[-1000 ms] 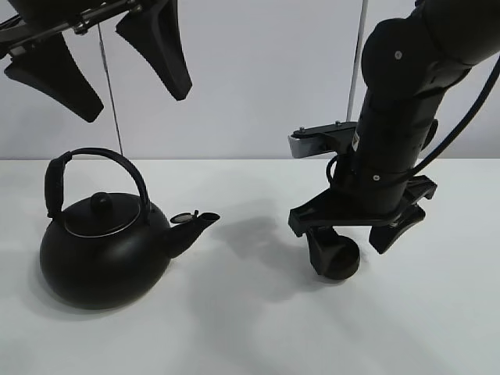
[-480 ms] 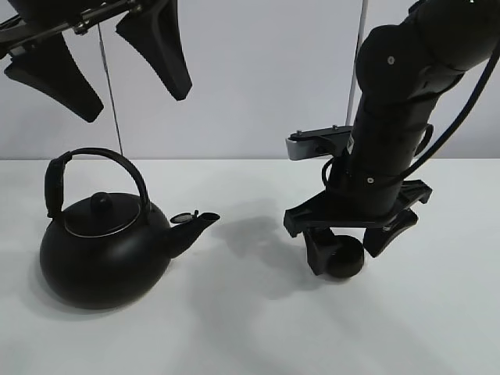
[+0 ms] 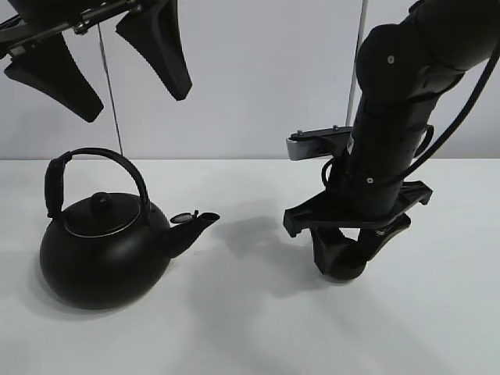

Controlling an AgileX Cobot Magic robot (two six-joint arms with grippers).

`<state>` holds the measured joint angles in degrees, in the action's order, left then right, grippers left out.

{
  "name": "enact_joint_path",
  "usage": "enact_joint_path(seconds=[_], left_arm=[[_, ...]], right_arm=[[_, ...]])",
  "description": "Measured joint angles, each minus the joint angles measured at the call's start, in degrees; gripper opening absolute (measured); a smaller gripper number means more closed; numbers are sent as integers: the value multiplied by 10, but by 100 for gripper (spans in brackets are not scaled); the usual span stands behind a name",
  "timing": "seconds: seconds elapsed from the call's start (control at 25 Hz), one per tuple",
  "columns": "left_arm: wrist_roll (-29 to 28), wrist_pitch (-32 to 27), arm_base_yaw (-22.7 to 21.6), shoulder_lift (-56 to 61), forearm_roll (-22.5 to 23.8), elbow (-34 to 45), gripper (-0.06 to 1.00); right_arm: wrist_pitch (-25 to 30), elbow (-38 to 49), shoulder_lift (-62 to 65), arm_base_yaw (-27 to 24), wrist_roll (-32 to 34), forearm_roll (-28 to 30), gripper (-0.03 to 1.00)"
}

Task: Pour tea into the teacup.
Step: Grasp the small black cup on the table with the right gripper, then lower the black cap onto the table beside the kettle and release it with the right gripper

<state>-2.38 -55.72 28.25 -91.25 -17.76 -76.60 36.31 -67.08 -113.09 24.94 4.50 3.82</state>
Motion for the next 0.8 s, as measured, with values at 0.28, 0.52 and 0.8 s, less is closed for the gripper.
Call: enact_joint_path(seconds=[0.28,0.52,0.8], left_arm=[[0,0,0,0,0,0,66],[0,0,0,0,0,0,66],[0,0,0,0,0,0,66]], right_arm=[[7,-4,2,0,2,-4,40],[39,-62,36,0,-50,-63,40],[60,-86,34,32,-93,-91,40]])
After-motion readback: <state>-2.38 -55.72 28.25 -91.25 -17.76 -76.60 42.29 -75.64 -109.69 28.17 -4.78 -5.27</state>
